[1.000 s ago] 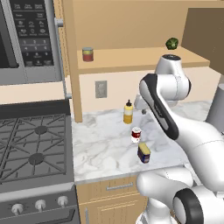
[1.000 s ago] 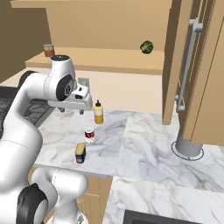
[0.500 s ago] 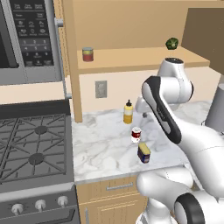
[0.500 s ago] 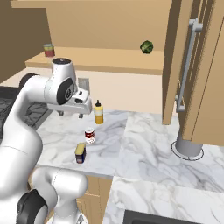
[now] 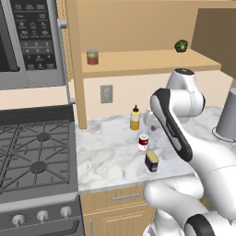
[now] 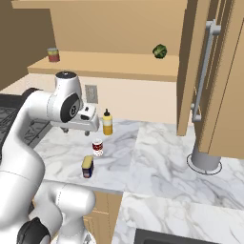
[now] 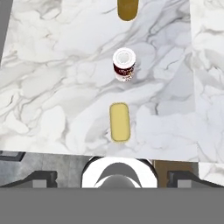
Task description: Pick the cans from the counter and place them in their designated side in the cabinet.
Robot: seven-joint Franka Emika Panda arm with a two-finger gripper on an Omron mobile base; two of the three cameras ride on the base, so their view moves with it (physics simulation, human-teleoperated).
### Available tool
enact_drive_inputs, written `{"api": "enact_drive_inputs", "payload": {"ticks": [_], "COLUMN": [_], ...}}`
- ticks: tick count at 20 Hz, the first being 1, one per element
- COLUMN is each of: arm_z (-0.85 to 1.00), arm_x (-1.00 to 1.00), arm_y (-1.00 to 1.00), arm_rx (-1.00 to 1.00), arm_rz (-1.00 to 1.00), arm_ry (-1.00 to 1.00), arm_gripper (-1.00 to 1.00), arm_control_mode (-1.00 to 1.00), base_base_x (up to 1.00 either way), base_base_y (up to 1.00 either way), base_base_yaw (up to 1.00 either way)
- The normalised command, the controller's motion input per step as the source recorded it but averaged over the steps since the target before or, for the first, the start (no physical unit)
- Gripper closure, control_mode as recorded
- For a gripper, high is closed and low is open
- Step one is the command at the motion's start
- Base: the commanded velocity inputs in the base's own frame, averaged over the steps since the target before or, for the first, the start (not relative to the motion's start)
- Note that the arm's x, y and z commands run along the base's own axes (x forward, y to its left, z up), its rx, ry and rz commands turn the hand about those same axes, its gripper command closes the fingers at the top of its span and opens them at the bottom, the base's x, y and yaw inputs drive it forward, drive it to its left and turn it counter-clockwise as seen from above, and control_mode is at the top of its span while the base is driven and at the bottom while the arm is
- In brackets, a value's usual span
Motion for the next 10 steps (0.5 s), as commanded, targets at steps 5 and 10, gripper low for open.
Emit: {"api": "enact_drive_inputs", "payload": {"ticks": [5, 10], "arm_z": [-0.11, -0.13], "arm_x": [-0.03, 0.0], "arm_y": [0.0, 0.0], "arm_rx": [0.0, -0.01], "arm_rz": [0.0, 0.0], "arm_ry": [0.0, 0.0], "arm_gripper": [-1.0, -1.0], "arm_control_mode": [-1.0, -1.0], "base_base_x": [0.0, 0.0], "base_base_y": [0.0, 0.0], "base_base_yaw": [0.0, 0.0]}}
